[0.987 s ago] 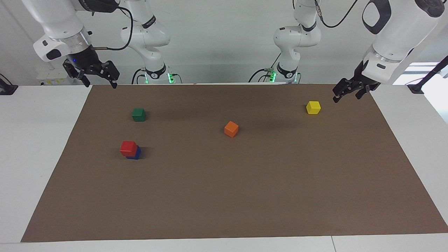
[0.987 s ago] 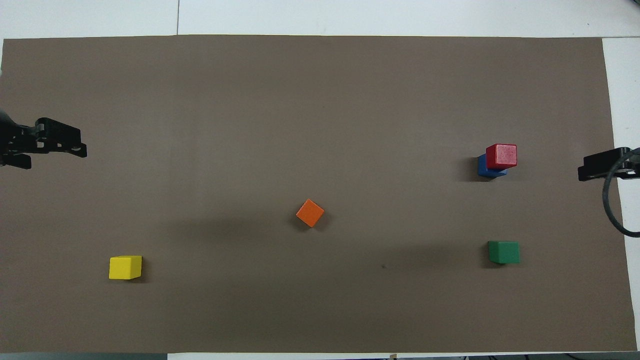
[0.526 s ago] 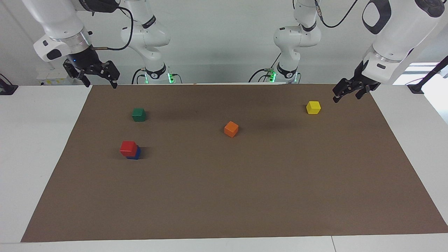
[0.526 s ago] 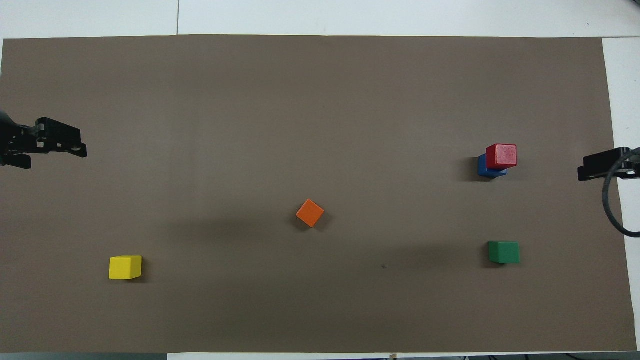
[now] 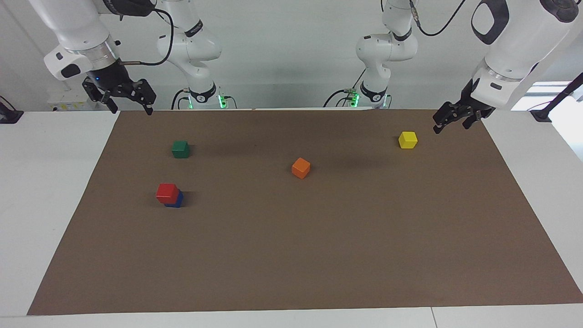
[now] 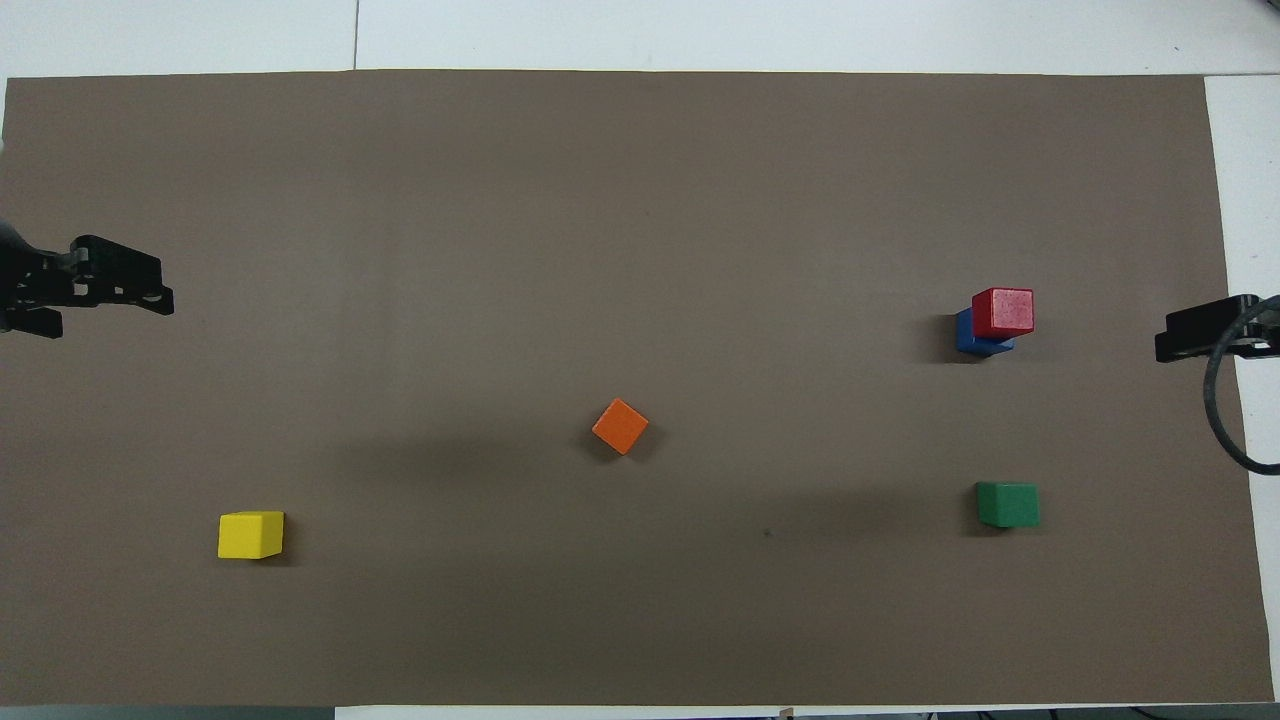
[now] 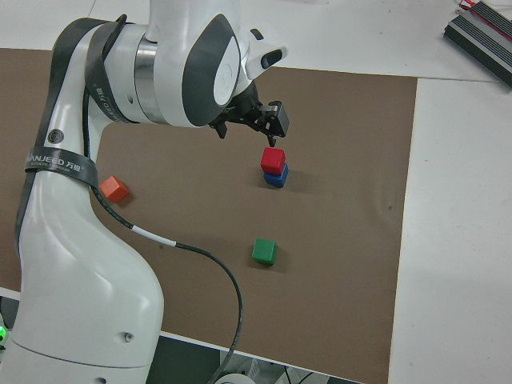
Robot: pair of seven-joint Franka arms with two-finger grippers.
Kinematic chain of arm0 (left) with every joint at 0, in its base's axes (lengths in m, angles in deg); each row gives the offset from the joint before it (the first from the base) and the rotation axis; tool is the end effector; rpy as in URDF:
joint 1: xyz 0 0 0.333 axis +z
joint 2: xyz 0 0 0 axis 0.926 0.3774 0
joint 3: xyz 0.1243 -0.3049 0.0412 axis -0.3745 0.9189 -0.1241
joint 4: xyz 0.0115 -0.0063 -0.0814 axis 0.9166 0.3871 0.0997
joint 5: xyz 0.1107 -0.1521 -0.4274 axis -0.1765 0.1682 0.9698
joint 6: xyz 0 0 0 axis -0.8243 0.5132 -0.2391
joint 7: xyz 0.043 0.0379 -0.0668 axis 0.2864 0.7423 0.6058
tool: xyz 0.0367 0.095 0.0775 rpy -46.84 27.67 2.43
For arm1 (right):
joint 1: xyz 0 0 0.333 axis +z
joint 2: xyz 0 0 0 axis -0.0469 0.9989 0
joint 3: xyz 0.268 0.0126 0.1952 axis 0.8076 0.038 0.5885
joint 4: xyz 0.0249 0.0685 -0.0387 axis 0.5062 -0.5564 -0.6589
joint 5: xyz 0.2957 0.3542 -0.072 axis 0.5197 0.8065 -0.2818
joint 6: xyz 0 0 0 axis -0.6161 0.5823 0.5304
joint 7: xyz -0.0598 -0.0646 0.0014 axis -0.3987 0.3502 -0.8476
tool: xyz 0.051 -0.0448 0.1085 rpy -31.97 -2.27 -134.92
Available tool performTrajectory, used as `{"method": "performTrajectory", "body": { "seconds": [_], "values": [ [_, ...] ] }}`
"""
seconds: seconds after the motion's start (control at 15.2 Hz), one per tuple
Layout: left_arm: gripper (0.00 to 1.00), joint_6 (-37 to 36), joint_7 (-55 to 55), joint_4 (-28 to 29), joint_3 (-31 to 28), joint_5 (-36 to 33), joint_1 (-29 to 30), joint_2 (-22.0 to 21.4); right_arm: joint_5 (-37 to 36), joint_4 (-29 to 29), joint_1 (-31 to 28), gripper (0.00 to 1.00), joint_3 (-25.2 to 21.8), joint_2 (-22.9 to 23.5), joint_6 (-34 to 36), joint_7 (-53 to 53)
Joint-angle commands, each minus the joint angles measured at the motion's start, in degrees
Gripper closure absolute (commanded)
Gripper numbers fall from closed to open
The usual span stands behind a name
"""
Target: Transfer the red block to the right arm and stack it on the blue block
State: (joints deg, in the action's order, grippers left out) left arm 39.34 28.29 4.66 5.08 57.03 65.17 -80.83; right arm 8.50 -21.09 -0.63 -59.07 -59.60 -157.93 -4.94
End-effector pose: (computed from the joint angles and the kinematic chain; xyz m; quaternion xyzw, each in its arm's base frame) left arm 0.6357 -0.0277 0.6043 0.9978 0.0568 -0.0284 0.0194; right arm 0.5888 -0.0301 0.6304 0.9988 -0.0426 -0.0235 0.0075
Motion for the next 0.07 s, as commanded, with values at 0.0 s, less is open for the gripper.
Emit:
{"method": "performTrajectory", "body": {
  "seconds": [0.0],
  "values": [
    [0.00,-0.4,0.3,1.2,-0.4,0.2,-0.2,-1.3,-0.4,0.3,-0.2,0.00,0.3,0.1,-0.2,0.9]
  ]
}}
